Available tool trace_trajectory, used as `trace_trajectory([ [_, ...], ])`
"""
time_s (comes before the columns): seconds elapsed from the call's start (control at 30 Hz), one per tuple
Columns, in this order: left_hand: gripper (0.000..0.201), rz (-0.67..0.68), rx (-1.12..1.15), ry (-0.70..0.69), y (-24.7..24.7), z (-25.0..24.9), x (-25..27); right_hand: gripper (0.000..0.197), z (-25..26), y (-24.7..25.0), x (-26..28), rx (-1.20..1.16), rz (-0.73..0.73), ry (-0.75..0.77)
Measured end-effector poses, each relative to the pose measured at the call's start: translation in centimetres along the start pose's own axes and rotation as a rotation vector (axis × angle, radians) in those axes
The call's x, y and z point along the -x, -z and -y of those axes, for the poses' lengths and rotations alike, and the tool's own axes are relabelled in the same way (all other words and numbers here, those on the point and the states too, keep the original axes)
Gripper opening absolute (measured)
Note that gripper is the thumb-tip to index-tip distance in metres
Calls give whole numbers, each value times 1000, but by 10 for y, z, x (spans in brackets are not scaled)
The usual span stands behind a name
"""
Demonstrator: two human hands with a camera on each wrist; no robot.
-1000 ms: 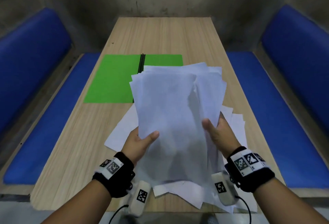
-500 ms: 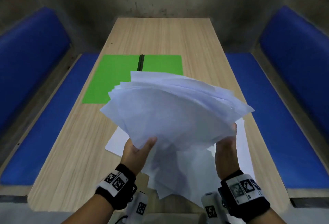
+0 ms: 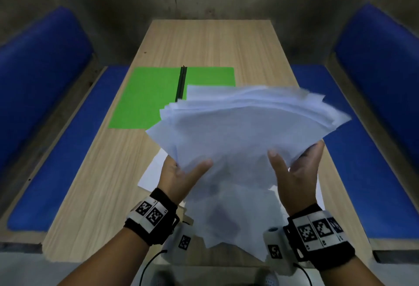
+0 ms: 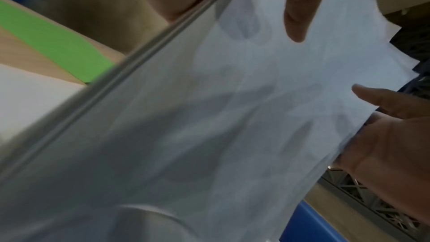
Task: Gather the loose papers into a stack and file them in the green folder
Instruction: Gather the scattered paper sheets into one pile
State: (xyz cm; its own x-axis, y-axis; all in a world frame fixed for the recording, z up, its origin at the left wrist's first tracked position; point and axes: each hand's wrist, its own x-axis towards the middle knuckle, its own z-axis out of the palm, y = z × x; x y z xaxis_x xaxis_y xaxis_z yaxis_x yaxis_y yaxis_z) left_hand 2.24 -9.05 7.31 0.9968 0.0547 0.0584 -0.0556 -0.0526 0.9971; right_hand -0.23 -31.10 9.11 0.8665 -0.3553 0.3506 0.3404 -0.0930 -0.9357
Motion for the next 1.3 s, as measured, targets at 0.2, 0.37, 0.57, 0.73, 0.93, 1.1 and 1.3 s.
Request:
trace_trajectory([
  [0.2, 34, -46, -3, 61, -3, 4, -9, 34, -37, 5, 4, 252, 148, -241],
  [0.37, 54, 128, -115, 29, 6, 14, -17, 25, -39, 19, -11, 284, -19, -273],
  [0.57, 38, -6, -446, 432, 43, 66, -19, 32, -56, 74, -17, 406, -221, -516],
  [0.73, 64, -222, -170, 788, 26, 89, -15, 39, -80, 84, -1, 387, -219, -788],
  [0.93, 80, -501, 223, 997, -10, 101, -29, 37, -105, 82, 9, 461, -173, -924],
  [1.1, 12, -407, 232, 1021, -26, 95, -33, 40, -106, 80, 8, 499, -125, -976],
  [1.3, 38, -38, -250, 794, -34, 81, -39, 36, -95, 77, 5, 494, -117, -1010],
])
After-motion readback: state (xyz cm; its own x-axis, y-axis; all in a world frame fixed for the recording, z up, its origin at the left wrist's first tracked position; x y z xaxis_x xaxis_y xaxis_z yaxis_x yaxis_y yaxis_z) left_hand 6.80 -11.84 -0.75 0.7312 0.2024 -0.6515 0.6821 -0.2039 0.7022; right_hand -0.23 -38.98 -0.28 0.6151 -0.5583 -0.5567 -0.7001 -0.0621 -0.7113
